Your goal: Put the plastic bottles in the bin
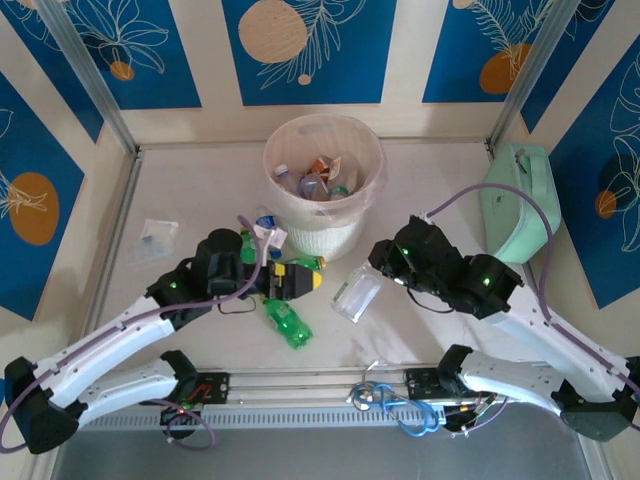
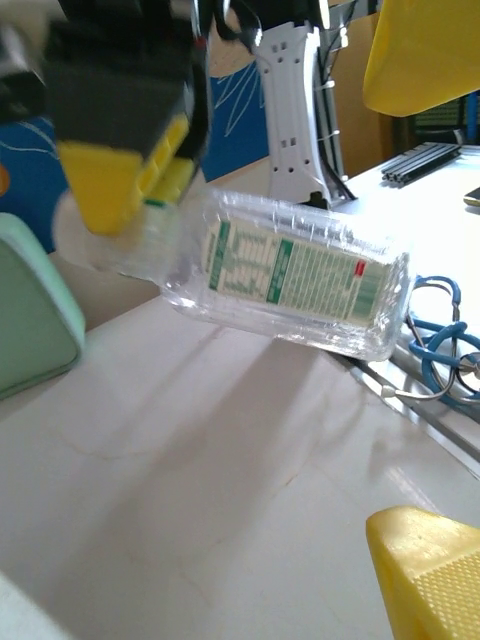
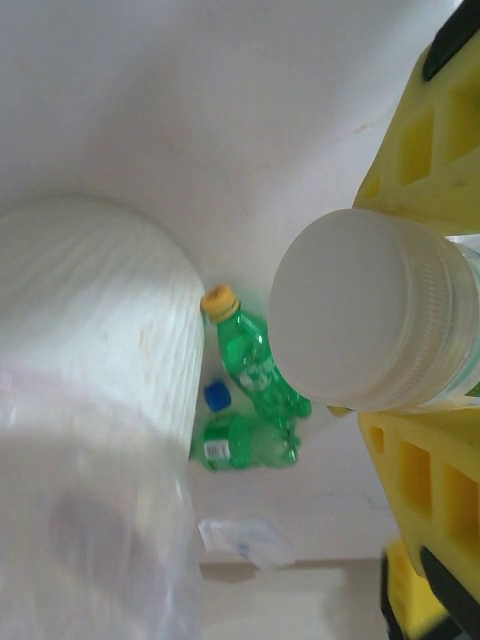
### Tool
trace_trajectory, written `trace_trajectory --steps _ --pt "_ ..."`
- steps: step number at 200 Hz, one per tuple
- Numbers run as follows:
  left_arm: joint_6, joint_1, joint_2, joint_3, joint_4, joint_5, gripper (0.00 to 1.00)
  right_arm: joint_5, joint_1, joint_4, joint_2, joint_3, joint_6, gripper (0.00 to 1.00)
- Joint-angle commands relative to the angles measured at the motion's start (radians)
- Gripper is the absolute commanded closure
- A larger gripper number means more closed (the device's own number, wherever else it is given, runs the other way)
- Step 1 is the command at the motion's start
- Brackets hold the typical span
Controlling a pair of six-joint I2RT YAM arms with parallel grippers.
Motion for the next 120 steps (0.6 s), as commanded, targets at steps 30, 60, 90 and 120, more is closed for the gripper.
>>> trace_trajectory --steps 30,60,90,120 --pt "0.008 -0.087 0.046 0.018 0.124 0.023 0.00 0.104 0.096 0.005 0.062 0.163 -0.062 0.61" --pt "0.040 -0.129 0.056 0.032 0.148 0.037 0.00 0.105 0.120 0.013 0.087 0.203 -0.074 0.61" --pt "0.058 -0.151 0.068 0.032 0.170 0.037 0.01 0.105 0.141 0.029 0.101 0.227 -0.081 0.61" --pt "0.052 -0.152 0.075 0.022 0.196 0.037 0.10 0.093 0.149 0.043 0.104 0.238 -0.086 0.61"
